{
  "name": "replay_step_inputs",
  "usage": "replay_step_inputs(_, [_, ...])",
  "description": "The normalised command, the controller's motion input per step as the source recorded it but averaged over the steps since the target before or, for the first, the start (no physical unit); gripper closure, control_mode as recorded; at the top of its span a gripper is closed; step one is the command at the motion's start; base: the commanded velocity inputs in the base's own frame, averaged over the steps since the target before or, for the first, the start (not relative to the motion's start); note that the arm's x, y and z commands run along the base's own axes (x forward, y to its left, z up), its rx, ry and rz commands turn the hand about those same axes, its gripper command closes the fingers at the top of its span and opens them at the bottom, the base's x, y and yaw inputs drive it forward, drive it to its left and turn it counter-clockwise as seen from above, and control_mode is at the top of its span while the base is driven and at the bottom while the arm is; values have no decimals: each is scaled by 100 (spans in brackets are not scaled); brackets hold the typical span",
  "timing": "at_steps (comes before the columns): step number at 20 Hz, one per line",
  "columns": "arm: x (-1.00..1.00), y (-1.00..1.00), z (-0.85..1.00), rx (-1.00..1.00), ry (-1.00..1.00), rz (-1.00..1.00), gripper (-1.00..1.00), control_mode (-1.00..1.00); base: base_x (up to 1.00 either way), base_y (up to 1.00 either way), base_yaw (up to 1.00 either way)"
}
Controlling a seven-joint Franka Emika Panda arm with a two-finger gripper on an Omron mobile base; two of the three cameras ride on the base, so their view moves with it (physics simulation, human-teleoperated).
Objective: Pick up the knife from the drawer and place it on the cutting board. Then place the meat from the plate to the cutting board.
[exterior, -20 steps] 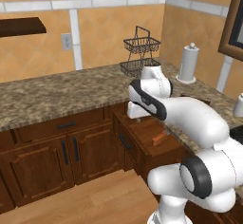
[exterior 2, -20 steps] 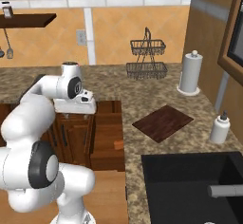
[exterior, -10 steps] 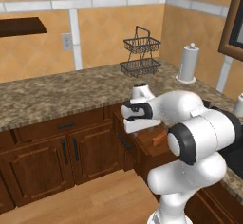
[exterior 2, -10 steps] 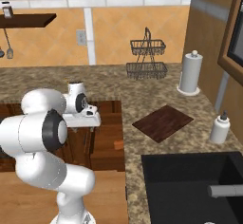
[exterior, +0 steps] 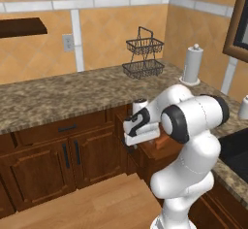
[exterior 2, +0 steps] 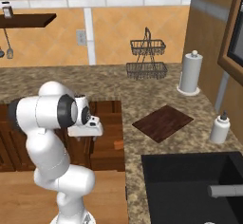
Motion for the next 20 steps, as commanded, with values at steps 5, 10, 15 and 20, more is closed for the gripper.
replay_step_inputs(5, [8, 0, -45, 0, 0, 0, -100, -100, 0, 0, 0])
replay_step_inputs(10, [0, 25, -17, 1, 0, 0, -100, -100, 0, 0, 0])
replay_step_inputs(15, [-2, 90, 3, 0, 0, 0, -100, -100, 0, 0, 0])
replay_step_inputs(20, [-4, 100, 2, 0, 0, 3, -100, -100, 0, 0, 0])
